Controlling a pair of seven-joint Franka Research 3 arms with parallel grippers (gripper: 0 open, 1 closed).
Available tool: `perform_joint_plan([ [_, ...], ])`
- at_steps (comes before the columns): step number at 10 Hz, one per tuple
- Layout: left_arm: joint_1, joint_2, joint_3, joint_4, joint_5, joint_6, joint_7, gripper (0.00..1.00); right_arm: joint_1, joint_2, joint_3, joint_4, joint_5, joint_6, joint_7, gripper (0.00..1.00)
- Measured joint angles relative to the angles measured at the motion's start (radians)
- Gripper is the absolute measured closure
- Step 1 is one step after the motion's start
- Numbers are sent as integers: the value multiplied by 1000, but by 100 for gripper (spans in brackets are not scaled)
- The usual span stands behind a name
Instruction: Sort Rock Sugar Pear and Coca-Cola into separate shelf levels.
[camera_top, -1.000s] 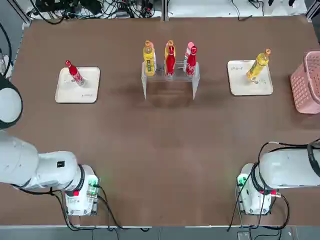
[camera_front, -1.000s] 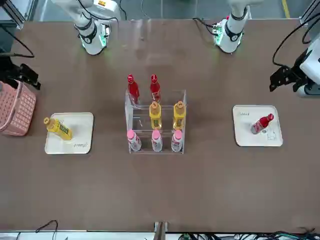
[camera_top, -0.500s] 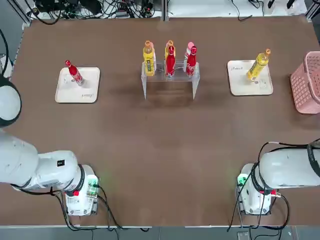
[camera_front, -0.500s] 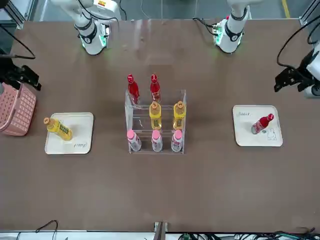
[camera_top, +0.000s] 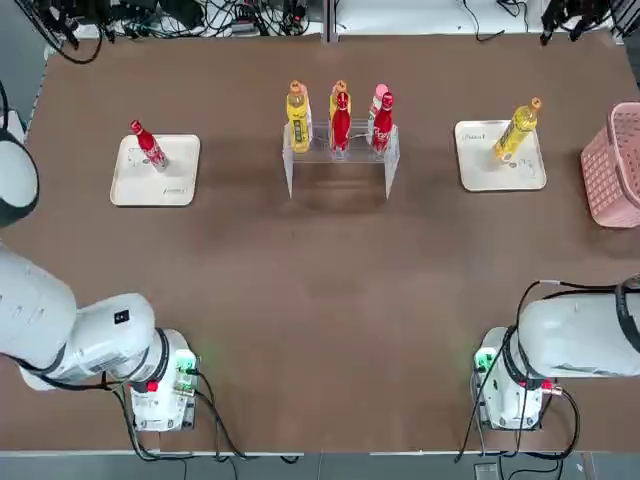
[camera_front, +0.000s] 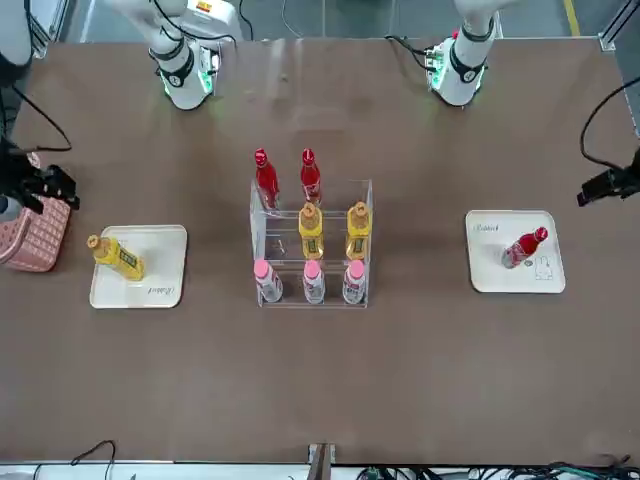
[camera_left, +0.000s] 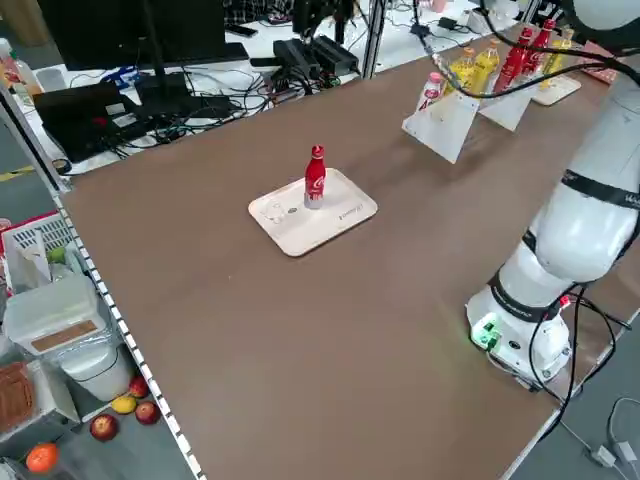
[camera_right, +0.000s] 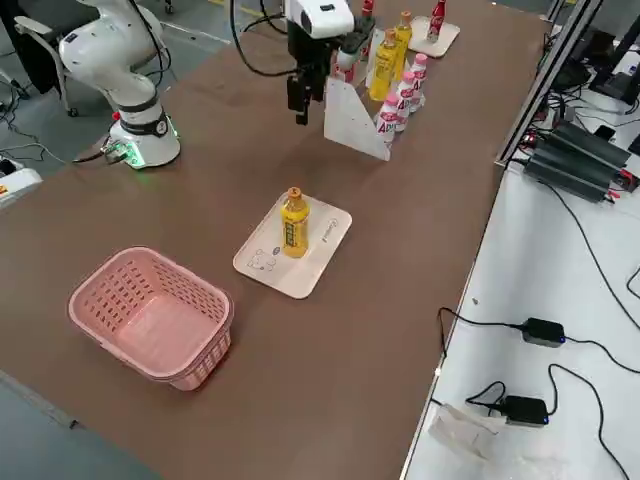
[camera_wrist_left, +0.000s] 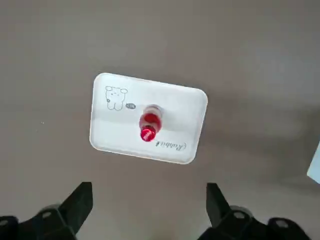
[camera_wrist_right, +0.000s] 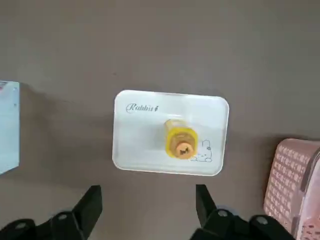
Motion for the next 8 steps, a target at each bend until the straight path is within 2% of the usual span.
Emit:
perform_joint_plan([
  [3,-3,4,-11,-162,41,129,0,0,-36,16,-1,-151,0,187,-2,15],
  [4,-3,4,-12,-208,43,175,0,0,-50,30,-1,-178,0,231,-2,15],
  [8,30,4,-8,-380,59,404,-7,5,-70,101,0,-195,2,331,-2,15],
])
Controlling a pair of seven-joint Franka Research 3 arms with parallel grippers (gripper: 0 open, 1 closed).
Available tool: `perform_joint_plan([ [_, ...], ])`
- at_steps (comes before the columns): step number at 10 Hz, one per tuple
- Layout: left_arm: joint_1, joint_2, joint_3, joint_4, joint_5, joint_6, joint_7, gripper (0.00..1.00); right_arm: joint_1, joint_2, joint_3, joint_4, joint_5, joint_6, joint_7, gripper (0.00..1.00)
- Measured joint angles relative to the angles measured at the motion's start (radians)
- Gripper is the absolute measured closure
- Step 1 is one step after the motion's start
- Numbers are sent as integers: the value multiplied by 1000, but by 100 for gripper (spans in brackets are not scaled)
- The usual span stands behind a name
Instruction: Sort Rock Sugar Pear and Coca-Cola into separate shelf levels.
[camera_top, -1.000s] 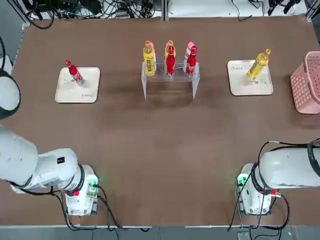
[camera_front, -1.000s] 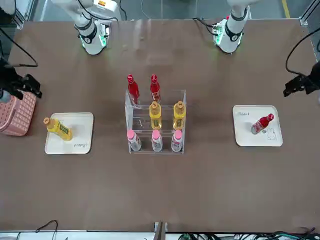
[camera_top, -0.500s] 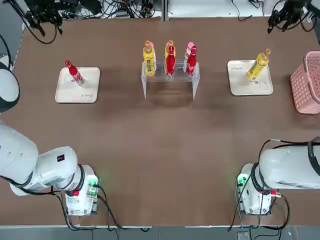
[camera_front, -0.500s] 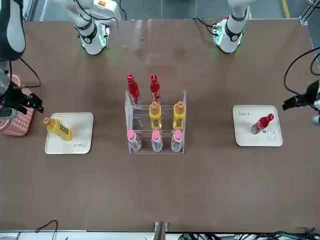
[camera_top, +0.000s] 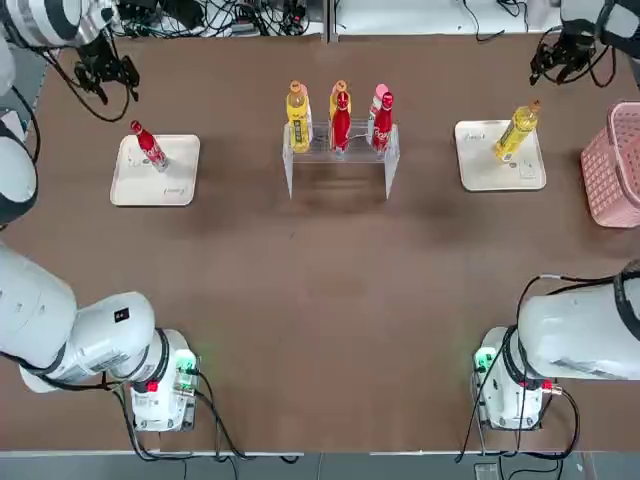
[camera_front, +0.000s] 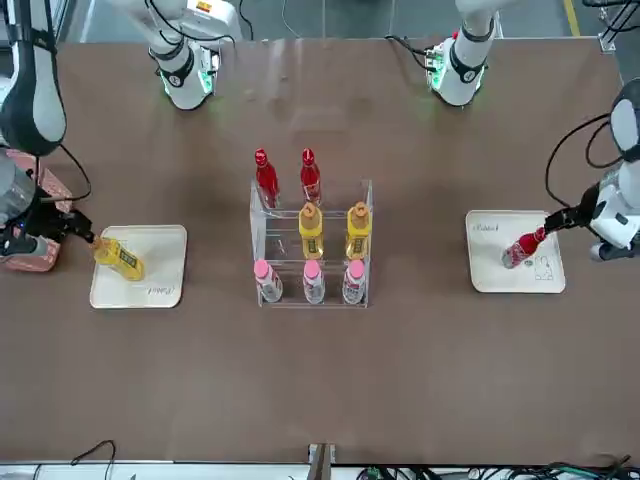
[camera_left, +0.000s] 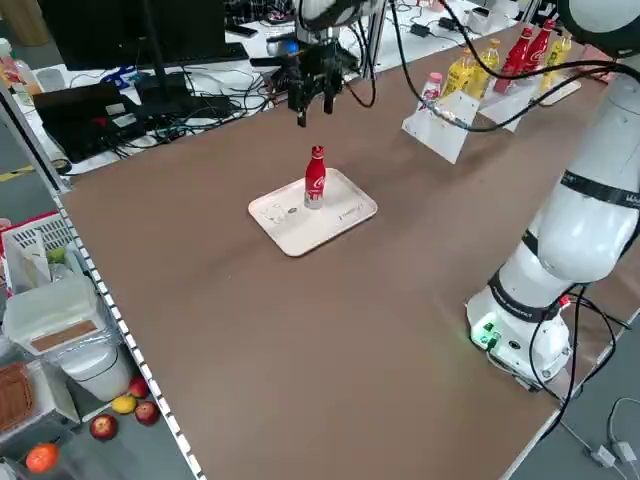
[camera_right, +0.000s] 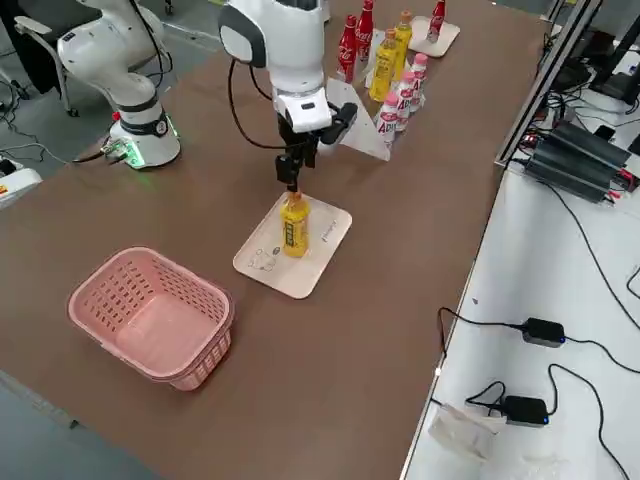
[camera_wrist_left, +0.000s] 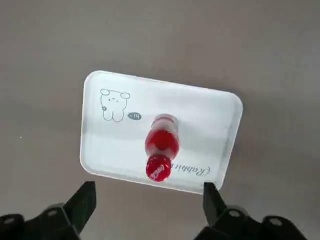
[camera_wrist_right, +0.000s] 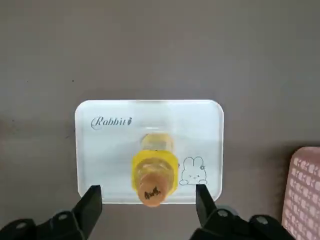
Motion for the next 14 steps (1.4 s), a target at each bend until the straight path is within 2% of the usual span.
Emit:
perform_joint_plan([
  [3,5,2,-1,-88,29,101,0,9,0,61,1,-15,0,59,0,15],
  [5,4,5,-2,-152,30,184,2,11,0,63,2,-49,1,72,0,15],
  [7,4,6,-3,-166,31,195,6,15,-1,62,2,-68,1,79,0,15],
  [11,6,22,-2,-169,32,195,30,35,-13,52,2,-72,1,79,-22,17],
  [14,12,35,-2,-168,32,200,43,37,-25,52,2,-75,6,71,-34,21],
])
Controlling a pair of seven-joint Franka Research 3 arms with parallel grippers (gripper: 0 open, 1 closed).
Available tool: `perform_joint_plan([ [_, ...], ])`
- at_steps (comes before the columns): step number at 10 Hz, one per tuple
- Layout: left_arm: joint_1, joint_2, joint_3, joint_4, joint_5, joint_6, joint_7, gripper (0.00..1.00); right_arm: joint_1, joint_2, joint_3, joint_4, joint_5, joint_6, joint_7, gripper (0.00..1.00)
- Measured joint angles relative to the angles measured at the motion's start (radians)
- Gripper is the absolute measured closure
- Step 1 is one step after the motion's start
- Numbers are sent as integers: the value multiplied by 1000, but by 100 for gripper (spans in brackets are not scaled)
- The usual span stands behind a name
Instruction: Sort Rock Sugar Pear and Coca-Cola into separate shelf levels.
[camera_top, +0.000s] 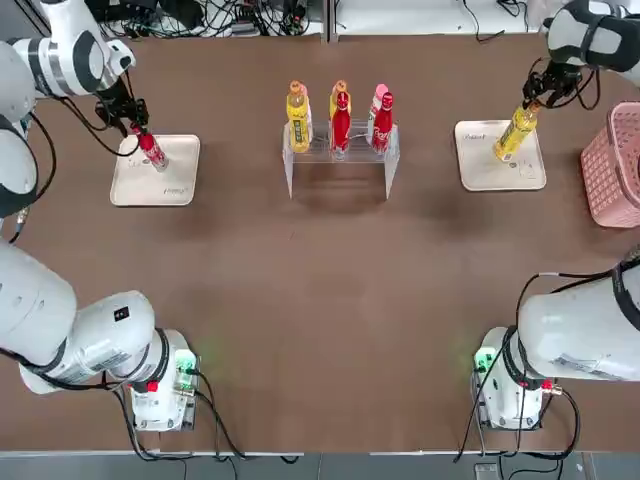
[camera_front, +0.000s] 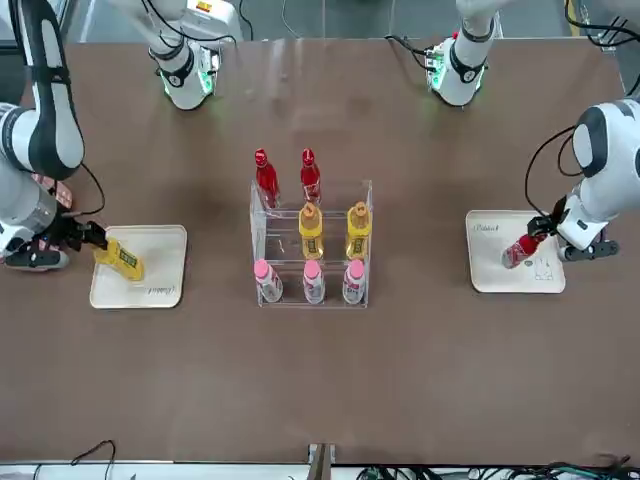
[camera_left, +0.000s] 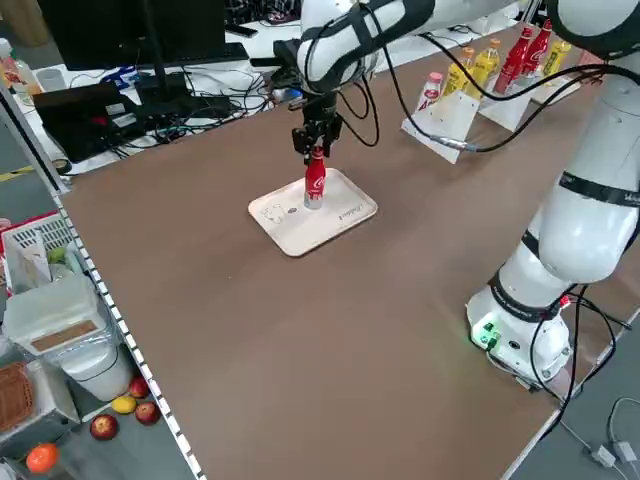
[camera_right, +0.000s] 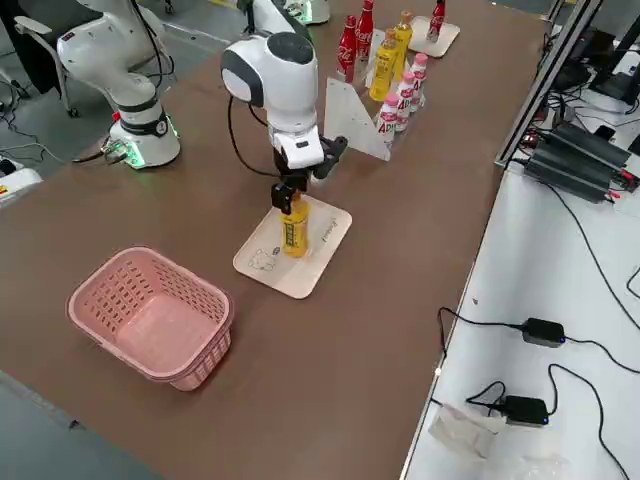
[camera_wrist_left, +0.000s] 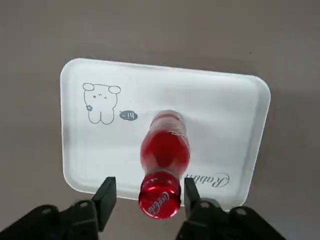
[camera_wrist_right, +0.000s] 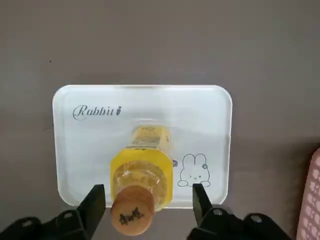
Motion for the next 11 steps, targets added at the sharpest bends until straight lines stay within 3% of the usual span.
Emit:
perform_joint_plan([
  [2,0,0,-1,4,0,3,1,42,0,-1,4,0,11,-15,0,21],
  [5,0,0,-2,13,0,5,1,42,0,-9,8,0,12,-41,-5,24],
  [6,0,0,-3,14,0,5,1,44,0,-12,8,0,12,-46,-10,28],
  [7,0,0,-3,14,0,5,1,45,0,-15,8,0,12,-50,-14,37],
  [8,0,1,-4,14,0,5,1,54,0,-15,9,0,13,-52,-15,44],
  [10,-1,3,-4,14,0,5,2,63,0,-15,9,0,13,-52,-17,50],
  [11,-2,5,-4,14,0,5,2,62,0,-15,10,0,13,-53,-17,59],
])
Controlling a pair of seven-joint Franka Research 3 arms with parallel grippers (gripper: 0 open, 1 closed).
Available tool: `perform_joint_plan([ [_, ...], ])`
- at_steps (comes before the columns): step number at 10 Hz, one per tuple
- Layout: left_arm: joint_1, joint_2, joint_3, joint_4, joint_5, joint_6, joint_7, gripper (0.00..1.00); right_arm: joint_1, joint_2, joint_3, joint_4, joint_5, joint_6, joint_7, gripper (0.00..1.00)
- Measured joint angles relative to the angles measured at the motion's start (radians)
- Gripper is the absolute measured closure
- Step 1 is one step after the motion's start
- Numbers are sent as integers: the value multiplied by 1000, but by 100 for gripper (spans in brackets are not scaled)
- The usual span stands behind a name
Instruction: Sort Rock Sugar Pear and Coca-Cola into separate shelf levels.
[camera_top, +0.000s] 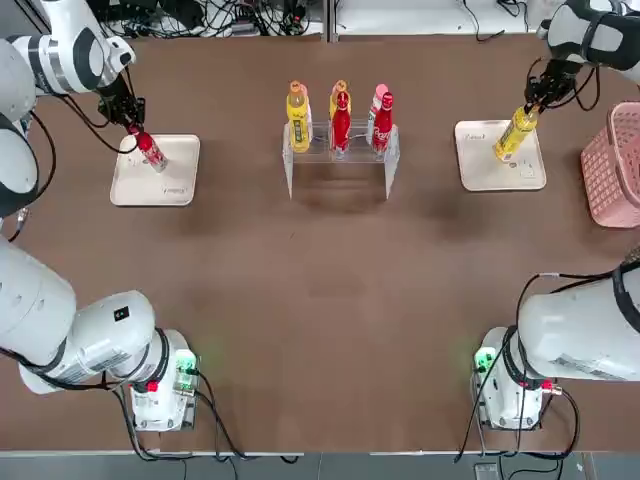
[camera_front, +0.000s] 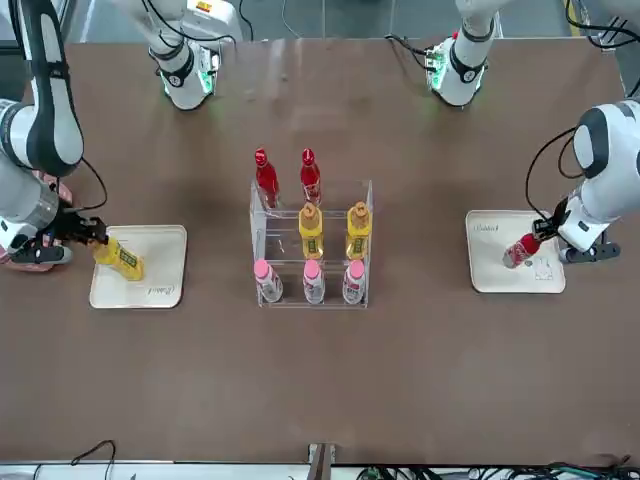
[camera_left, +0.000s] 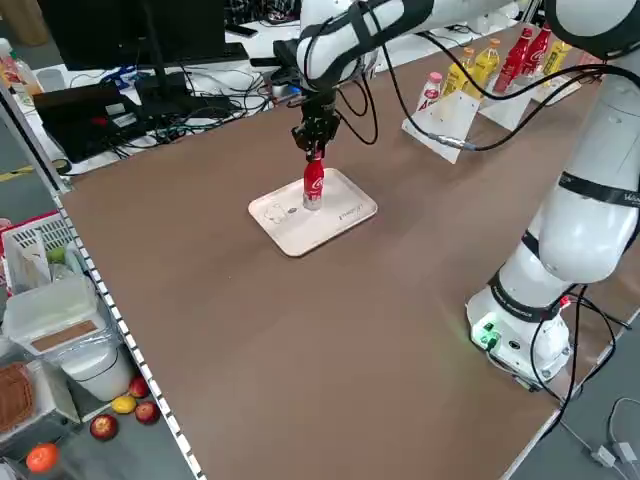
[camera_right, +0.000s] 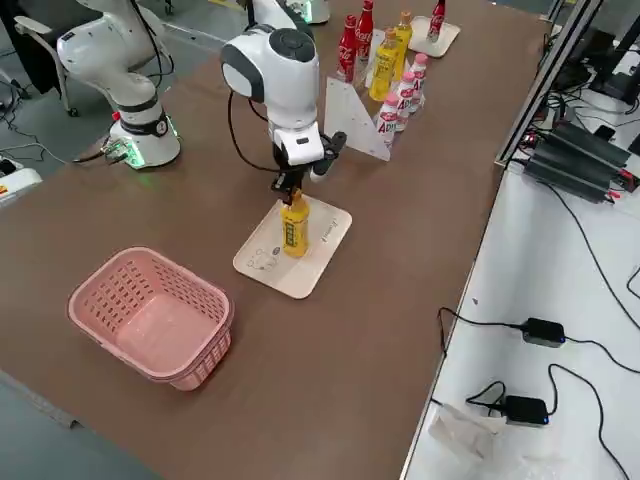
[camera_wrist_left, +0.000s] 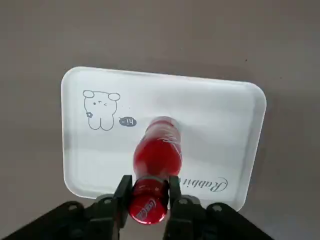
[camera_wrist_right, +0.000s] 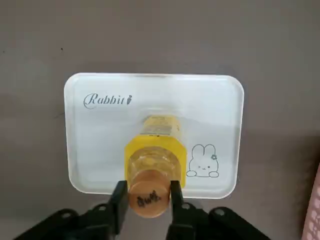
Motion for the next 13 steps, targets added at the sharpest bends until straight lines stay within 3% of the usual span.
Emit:
perform_joint_plan([
  [2,0,5,0,0,0,0,0,59,0,-1,0,0,1,0,-1,66],
  [4,-1,9,0,0,0,0,0,66,0,-1,1,0,1,0,-1,66],
  [7,-3,9,-3,15,1,-9,0,68,17,-1,8,17,2,-17,-1,66],
  [8,-3,5,-16,54,1,-63,-11,68,29,-2,9,57,4,-73,-1,66],
  [9,-2,-4,-46,130,0,-182,-50,68,41,-5,11,118,11,-155,0,66],
  [11,-5,-28,-162,336,-1,-473,-207,68,75,-16,13,277,16,-358,15,66],
  [13,-11,-40,-291,480,-48,-619,-394,68,168,-28,20,445,28,-541,134,66],
])
